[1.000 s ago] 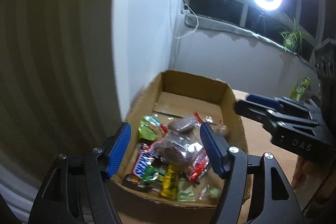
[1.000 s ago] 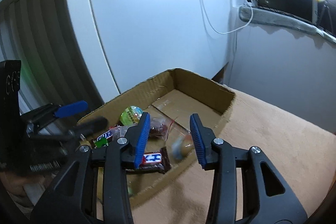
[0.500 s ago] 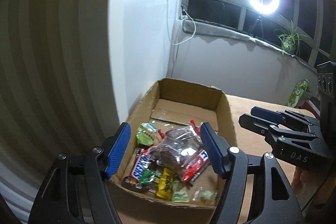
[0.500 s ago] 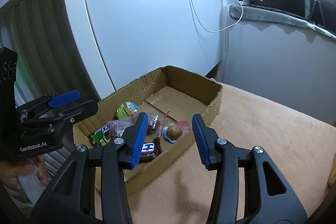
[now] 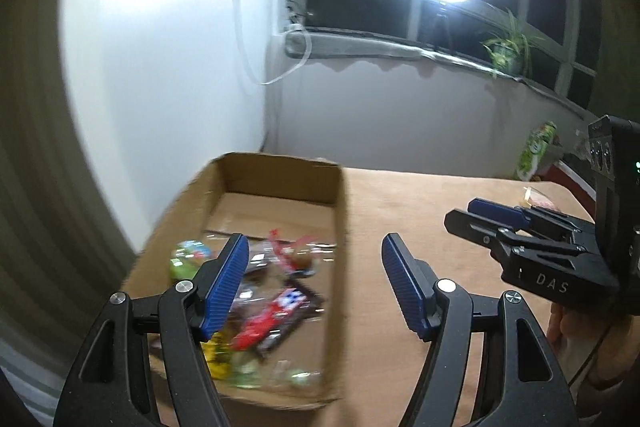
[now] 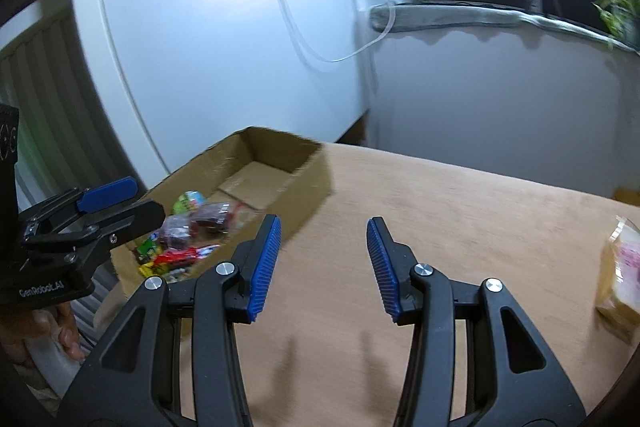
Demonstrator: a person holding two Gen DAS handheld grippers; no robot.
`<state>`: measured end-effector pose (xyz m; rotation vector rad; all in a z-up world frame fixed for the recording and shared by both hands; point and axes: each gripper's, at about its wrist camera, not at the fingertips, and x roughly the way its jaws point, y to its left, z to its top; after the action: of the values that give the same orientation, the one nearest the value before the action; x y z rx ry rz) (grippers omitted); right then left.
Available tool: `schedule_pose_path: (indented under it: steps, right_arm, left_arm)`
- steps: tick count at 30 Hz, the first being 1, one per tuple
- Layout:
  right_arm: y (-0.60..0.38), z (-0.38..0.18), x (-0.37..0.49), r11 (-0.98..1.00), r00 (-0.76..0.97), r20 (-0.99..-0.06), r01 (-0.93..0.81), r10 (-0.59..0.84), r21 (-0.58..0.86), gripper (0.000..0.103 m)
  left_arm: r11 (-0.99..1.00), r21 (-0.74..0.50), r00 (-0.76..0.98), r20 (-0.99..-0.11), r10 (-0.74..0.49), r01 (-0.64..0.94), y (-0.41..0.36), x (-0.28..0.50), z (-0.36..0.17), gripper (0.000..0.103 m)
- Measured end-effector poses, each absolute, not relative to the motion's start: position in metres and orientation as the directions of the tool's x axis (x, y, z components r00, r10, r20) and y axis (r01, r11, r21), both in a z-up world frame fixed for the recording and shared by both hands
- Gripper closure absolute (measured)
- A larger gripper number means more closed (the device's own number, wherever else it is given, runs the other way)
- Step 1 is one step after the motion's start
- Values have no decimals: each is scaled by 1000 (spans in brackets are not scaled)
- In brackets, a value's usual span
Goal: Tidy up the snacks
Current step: 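Move both open tools toward the packaged bread slice, then close the right tool on the packaged bread slice and lift it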
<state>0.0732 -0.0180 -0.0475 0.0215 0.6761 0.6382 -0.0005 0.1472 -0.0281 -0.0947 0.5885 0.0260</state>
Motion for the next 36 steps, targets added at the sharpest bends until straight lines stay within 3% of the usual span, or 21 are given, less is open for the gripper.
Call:
schedule_pose_path:
  steps: [6, 10, 22, 24, 25, 27, 36]
  right_arm:
    - [-84, -47, 74, 859, 653, -569, -455, 500, 234, 55]
    - [-133, -51, 72, 895, 692, -569, -377, 444, 240, 39]
    - [-261, -70, 83, 947, 745, -598, -149, 297, 285, 38]
    - [-277, -75, 88, 952, 738, -614, -130, 280, 277, 34]
    - [-282, -76, 91, 954, 738, -617, -121, 272, 275, 25]
    - [-294, -79, 96, 953, 734, -623, -112, 270, 280, 18]
    - [-322, -94, 150, 954, 653, -702, -118, 282, 274, 15]
  left_arm:
    - [997, -64, 820, -568, -79, 52, 97, 17, -28, 34]
    - [989, -71, 805, -575, -147, 130, 59, 33, -29, 34]
    - [915, -95, 702, -611, -365, 393, -61, 77, -47, 34]
    - [899, -83, 682, -624, -383, 429, -78, 82, -54, 34]
    - [890, -79, 672, -627, -394, 448, -87, 84, -57, 34]
    - [878, -70, 661, -630, -407, 473, -102, 89, -60, 34]
    - [831, -69, 589, -673, -448, 552, -143, 115, -82, 34]
